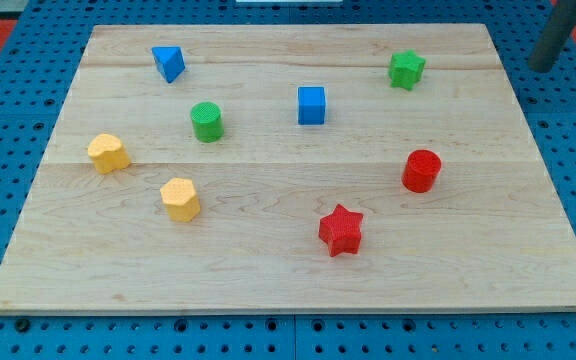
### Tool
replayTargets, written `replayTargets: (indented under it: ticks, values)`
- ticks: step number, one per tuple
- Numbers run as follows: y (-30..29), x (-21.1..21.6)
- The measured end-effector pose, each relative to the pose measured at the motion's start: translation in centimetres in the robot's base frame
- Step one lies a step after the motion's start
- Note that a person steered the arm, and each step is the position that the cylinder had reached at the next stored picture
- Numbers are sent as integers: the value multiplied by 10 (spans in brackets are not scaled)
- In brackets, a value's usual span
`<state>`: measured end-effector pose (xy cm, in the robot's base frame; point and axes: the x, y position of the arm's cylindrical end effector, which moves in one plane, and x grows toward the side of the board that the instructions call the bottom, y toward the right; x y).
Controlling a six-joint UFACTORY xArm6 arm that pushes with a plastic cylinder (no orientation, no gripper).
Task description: Keep your arm between the green star and red star
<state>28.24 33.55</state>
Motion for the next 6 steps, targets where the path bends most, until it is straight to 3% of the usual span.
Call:
replayTargets:
  ticks: [1,2,3,4,5,6]
  values:
    - [1,1]
    - [10,31]
    - [-23,78]
    - [-83,101]
    - [-182,101]
    - [-225,101]
